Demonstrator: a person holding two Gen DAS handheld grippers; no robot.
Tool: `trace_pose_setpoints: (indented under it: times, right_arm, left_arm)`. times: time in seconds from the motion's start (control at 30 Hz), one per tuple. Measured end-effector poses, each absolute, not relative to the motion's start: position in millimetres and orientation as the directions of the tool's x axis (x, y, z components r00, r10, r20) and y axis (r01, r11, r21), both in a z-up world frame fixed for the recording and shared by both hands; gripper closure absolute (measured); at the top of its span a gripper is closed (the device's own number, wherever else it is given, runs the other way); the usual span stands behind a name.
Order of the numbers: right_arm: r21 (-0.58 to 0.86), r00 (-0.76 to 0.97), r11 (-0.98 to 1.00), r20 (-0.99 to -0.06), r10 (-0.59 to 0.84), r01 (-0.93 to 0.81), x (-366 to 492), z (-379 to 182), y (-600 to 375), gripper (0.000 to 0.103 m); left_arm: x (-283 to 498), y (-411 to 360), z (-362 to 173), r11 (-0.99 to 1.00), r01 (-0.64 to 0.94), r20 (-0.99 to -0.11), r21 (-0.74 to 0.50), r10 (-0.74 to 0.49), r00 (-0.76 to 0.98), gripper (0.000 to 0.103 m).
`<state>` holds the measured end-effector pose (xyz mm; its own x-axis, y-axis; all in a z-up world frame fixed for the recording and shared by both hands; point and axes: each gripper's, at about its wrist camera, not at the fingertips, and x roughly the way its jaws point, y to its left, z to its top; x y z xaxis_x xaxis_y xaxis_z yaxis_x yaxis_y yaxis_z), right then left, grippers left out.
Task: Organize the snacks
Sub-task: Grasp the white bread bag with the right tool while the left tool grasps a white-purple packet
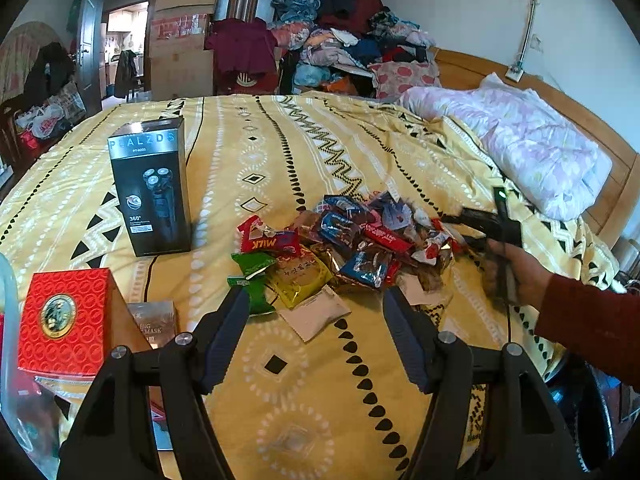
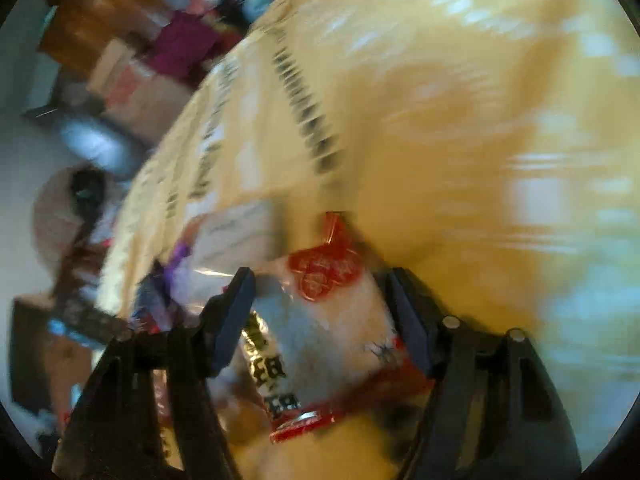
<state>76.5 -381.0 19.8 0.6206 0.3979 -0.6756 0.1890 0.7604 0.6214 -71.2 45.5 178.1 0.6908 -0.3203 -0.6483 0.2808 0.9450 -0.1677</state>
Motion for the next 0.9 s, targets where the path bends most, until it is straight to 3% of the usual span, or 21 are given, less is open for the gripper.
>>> trace_pose_setpoints:
  times: [0.1, 0.33, 0.53, 0.63, 0.73, 0.9]
  right_arm:
    - [0.645, 0.573, 0.762, -0.650, 0.500, 0.066, 99, 20, -339, 0.021]
    - [0.620, 0.320, 0.746, -0.675, 0.665, -0.242, 79, 27, -212, 0.022]
    - [0.518, 0.215, 0.744, -0.740, 0.637, -0.422, 15, 43, -139, 0.023]
    - [0.434, 0.268, 0.776, -0.764, 0.586, -0.458, -17, 68, -136, 0.024]
    - [0.389, 0.387, 0.805, -0.727, 0.567, -0.448, -43, 101, -152, 0.023]
    - [0.283, 0.445, 0.856, -0.759, 0.476, -0.433, -65, 109, -164, 0.023]
  left_arm:
    - [-66, 40, 170, 0.943, 0.286, -0.661, -0.172, -0.326, 0.676, 0.033]
    - [-72, 36, 161, 0.939, 0.293, -0.676, -0.182, -0.335, 0.656, 0.033]
    - [-87, 47, 159, 0.942, 0.275, -0.680, -0.191, -0.329, 0.655, 0.033]
    - [-95, 55, 158, 0.944, 0.259, -0.677, -0.204, -0.327, 0.659, 0.033]
    - [-102, 60, 157, 0.944, 0.249, -0.674, -0.218, -0.330, 0.661, 0.033]
    - [-110, 60, 150, 0.942, 0.243, -0.681, -0.231, -0.335, 0.651, 0.033]
